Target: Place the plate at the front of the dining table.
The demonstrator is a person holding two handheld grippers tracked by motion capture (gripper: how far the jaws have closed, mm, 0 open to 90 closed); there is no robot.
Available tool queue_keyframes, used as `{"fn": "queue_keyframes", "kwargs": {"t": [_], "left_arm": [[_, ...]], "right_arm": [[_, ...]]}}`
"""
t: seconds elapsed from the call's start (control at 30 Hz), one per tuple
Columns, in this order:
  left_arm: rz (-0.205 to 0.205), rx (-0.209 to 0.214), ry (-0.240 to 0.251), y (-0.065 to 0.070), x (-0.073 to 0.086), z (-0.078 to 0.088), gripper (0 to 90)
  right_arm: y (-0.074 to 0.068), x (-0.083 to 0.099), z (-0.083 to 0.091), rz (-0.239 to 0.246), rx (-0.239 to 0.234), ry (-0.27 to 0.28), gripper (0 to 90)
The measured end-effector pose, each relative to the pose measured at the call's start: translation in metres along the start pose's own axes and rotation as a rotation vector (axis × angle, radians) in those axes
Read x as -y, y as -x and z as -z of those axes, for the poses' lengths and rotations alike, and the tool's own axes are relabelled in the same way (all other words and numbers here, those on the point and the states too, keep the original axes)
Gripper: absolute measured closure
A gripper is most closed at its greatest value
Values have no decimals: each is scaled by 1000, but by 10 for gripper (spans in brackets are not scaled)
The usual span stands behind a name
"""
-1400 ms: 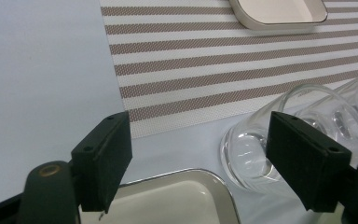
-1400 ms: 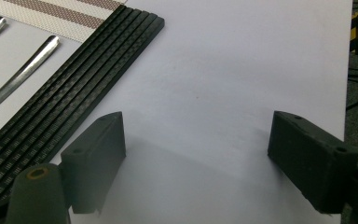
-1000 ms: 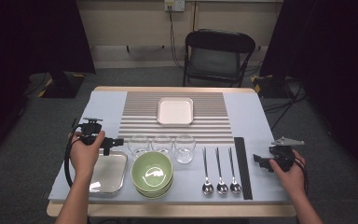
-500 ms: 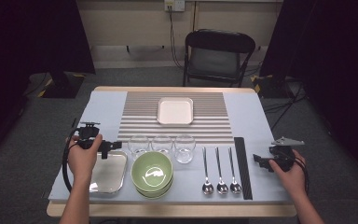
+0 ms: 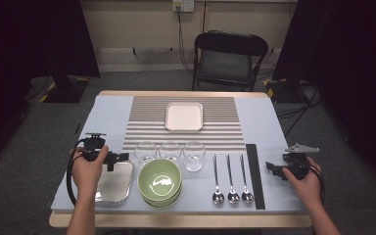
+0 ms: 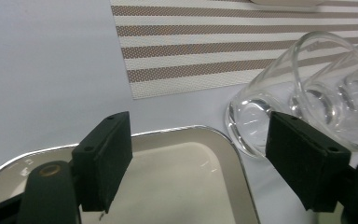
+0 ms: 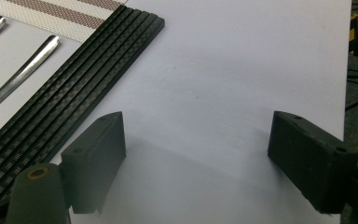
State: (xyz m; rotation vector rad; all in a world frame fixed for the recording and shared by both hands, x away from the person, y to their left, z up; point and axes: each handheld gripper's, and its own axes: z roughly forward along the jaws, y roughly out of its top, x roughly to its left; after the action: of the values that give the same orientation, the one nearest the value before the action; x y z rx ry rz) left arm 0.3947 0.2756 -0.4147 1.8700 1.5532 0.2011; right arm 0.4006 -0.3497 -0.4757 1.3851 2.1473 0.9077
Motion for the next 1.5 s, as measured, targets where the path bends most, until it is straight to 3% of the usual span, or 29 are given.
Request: {"fn": "queue_keyframes", "kwargs": {"t": [0.27,0.43,0.67,0.93,1.5], "left_arm": [[-10,7,-2,0,2,1,228],[4,12,8,-3,4,4,228],[-5,-1,9,-3,5,3,228],[-3,-5,5,-4,8,3,227],[-12,7,8,-2,9,4,226]], "right_arm": [[0,0,0,1,-1,0,180],[0,-1,0,7,-3,-4,177],[0,-7,0,-5,-37,-24,174],[-7,-19,2,42,-51,-38,173],[-26,-41,5,92,-104,-42,171]]}}
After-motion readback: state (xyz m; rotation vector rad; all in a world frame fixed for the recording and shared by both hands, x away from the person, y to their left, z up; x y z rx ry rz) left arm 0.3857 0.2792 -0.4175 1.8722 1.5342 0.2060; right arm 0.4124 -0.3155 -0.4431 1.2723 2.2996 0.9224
